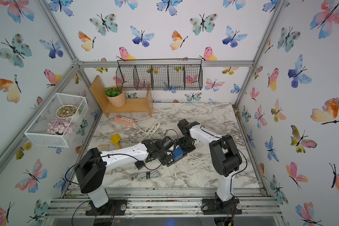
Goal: Pull the plug off the socket
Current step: Remove the plug from the socket.
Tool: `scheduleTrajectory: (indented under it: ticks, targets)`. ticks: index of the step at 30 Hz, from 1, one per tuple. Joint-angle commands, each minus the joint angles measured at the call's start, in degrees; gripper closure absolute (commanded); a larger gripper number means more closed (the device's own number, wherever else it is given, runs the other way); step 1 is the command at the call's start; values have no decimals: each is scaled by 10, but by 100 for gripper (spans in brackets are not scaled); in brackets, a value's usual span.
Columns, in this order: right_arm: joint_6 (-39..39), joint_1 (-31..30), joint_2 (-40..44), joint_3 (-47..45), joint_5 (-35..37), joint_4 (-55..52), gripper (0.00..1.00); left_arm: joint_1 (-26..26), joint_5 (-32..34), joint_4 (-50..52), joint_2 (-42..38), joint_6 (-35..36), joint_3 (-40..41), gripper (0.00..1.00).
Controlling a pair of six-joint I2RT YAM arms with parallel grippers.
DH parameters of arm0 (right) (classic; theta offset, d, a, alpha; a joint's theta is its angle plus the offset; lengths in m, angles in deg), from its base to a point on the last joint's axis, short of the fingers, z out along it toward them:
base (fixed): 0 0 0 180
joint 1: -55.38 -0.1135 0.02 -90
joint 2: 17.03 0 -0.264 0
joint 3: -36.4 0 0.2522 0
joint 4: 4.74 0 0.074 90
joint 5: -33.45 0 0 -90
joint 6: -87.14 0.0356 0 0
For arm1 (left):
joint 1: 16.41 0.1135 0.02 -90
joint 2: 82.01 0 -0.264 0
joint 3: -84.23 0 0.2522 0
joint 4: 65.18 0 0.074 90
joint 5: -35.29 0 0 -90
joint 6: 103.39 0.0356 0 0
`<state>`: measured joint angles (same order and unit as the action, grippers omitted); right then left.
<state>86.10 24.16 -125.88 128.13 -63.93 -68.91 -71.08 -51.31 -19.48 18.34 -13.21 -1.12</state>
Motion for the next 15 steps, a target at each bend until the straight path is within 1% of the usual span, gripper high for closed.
scheduleTrajectory:
  ticks: [1, 3, 7, 8, 10, 13, 14, 15]
  targets:
    - [12, -9, -39, -30, 18, -24, 74, 21, -22, -19, -4, -13, -17, 100]
    - [14, -9, -41, -29, 20, -26, 75, 22, -14, -19, -4, -15, -18, 100]
    - [21, -11, -43, -29, 23, -25, 75, 17, 85, -12, -5, -18, -27, 100]
    - [22, -12, -44, -29, 23, -24, 75, 16, 96, -6, -2, -12, -33, 100]
    - [23, -13, -46, -28, 24, -25, 75, 18, 80, -1, -2, -1, -36, 100]
    - [25, -15, -49, -25, 24, -24, 75, 39, -17, 7, 0, 5, -44, 100]
    - [26, -16, -50, -25, 24, -25, 75, 44, -38, 15, 7, 4, -51, 100]
    - [27, -16, -51, -24, 24, -25, 75, 45, -45, 20, 10, 3, -55, 100]
